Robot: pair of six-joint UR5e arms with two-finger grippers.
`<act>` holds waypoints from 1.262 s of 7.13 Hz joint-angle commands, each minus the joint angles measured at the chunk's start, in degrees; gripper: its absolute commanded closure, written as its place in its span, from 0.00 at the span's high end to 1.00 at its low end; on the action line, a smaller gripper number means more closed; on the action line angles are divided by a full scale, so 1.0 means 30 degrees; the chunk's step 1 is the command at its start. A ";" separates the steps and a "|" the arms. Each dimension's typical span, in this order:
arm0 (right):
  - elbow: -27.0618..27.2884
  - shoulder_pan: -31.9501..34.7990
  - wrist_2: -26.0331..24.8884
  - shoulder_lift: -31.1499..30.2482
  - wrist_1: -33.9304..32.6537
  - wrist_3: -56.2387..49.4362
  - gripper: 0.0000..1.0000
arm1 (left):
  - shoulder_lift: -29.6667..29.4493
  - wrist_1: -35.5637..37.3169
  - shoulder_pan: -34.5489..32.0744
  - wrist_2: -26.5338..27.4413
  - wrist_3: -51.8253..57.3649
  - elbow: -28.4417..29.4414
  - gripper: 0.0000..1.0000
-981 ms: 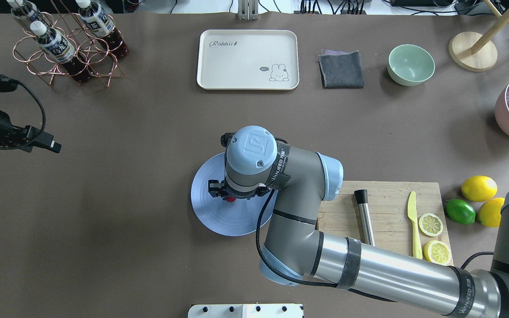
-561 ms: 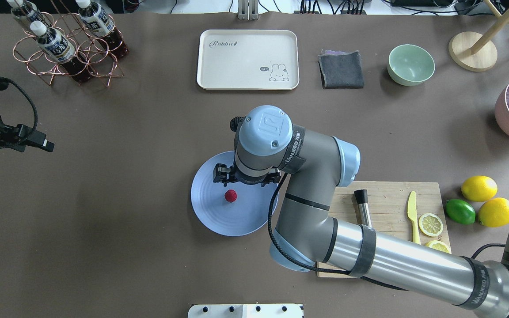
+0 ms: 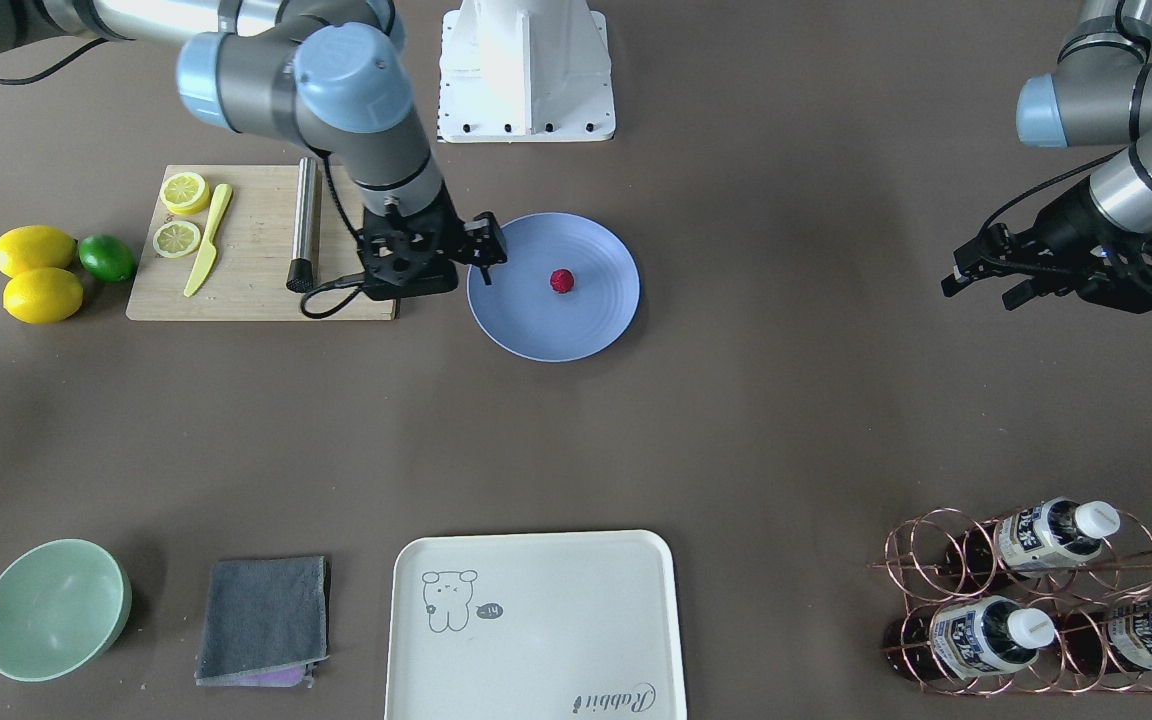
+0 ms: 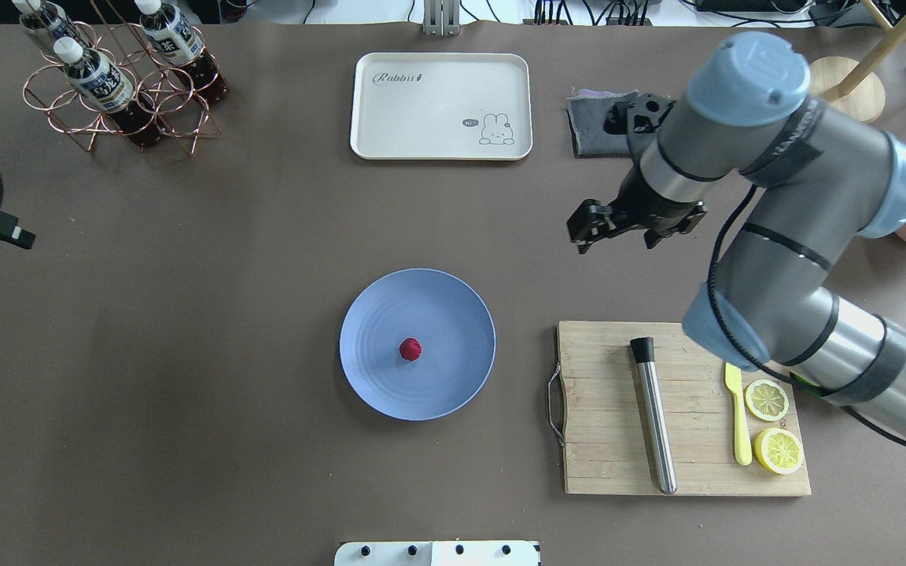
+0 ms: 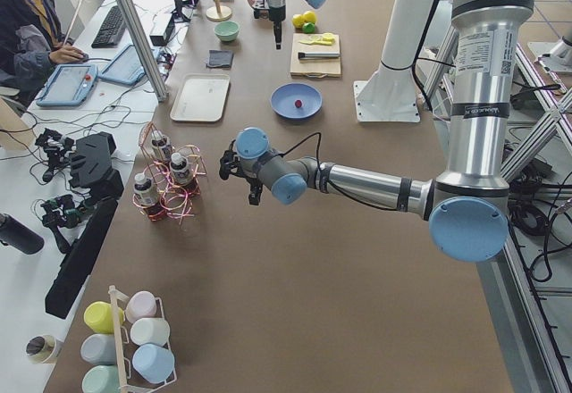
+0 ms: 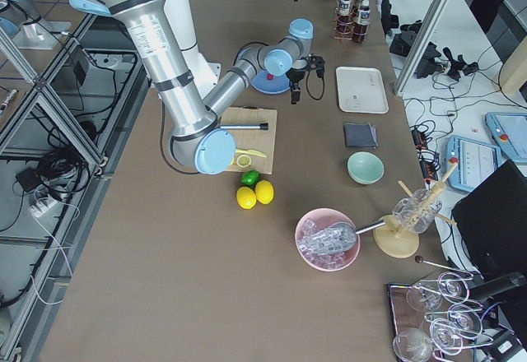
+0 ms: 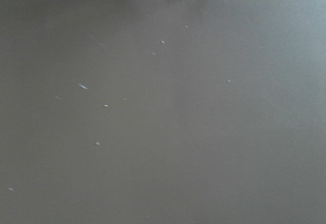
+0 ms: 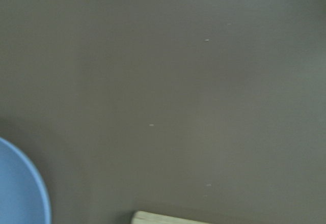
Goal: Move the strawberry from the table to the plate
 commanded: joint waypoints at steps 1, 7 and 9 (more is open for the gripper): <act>0.0064 0.3433 0.0908 -0.2871 -0.0294 -0.6169 1.00 | -0.0310 0.6698 -0.3916 -0.0208 0.8075 0.0126 0.96; -0.3450 1.0531 0.2961 -0.6894 -0.0089 -1.7558 1.00 | -0.1602 0.9194 -0.6655 -0.0151 1.0599 0.1502 0.97; -0.3423 1.1386 0.3546 -0.7045 -0.0089 -1.7887 1.00 | -0.1602 0.9369 -0.6597 -0.0063 1.0570 0.2086 0.97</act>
